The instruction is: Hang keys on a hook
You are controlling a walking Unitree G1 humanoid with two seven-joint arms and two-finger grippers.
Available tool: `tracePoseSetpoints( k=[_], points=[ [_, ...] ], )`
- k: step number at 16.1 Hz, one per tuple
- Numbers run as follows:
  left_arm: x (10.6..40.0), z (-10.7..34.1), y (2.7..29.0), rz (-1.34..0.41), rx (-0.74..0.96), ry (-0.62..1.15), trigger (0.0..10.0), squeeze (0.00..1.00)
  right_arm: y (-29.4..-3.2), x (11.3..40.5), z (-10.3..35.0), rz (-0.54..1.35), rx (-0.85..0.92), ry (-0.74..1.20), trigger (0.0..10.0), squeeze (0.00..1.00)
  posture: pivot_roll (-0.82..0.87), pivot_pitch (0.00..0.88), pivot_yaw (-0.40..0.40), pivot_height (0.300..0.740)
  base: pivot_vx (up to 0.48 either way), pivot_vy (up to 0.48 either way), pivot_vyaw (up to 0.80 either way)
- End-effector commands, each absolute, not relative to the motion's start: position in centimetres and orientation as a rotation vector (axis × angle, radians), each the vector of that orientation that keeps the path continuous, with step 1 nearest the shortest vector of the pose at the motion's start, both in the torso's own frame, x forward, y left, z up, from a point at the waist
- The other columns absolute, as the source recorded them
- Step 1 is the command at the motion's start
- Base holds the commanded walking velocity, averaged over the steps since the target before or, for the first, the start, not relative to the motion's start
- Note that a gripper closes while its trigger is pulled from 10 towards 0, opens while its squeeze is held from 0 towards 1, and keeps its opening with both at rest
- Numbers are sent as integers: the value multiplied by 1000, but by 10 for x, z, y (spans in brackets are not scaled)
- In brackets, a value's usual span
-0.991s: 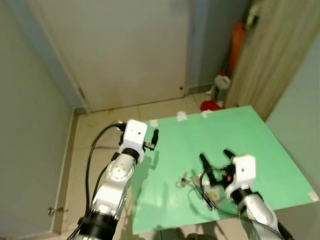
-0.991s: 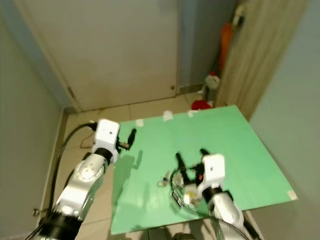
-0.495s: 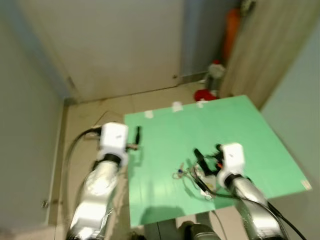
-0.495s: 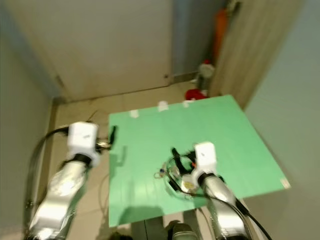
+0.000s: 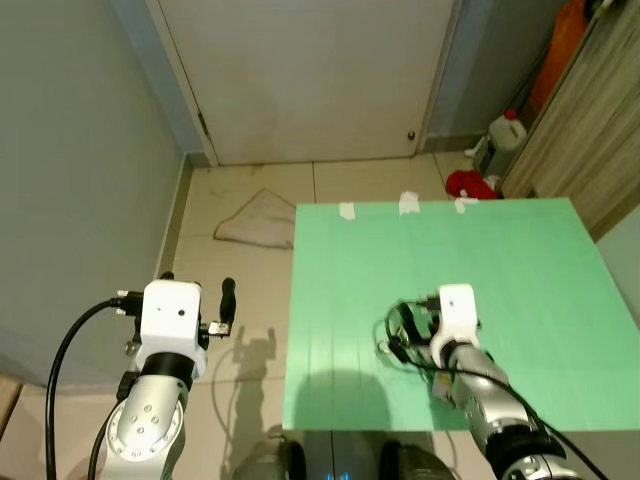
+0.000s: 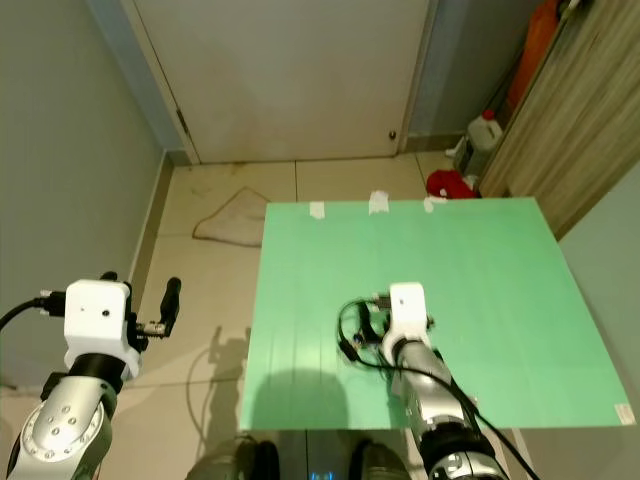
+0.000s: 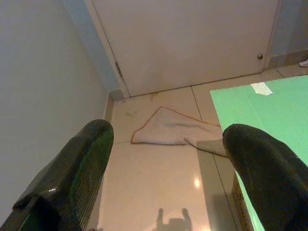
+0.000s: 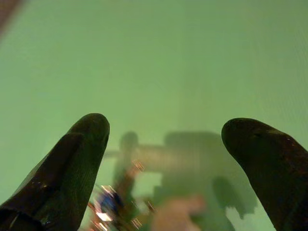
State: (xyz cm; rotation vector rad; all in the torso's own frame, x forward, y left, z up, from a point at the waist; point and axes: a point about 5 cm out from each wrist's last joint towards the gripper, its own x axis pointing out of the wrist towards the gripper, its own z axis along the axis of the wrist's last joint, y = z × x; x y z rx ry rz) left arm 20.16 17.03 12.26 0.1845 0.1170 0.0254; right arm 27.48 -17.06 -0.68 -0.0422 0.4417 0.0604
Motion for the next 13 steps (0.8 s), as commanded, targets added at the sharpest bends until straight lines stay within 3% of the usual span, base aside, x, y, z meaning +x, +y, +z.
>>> tracePoseSetpoints(
  k=[1, 3, 8, 13],
  points=[
    [198, 127, 172, 33, 195, 116, 10000, 0, -176, 276, -7, 31, -78, 441, 10000, 0, 168, 205, 71, 740, 0, 0, 0],
    [195, 129, 173, 33, 193, 130, 10000, 0, -179, 270, -15, 12, -115, 470, 10000, 0, 166, 204, 75, 740, 0, 0, 0],
    [198, 133, 173, 26, 197, 141, 10000, 0, -166, 257, -29, 18, 24, 529, 10000, 0, 158, 210, 88, 740, 0, 0, 0],
    [201, 133, 176, 33, 201, 149, 10000, 0, -158, 247, -39, 43, 44, 573, 10000, 0, 154, 209, 89, 740, 0, 0, 0]
  ],
)
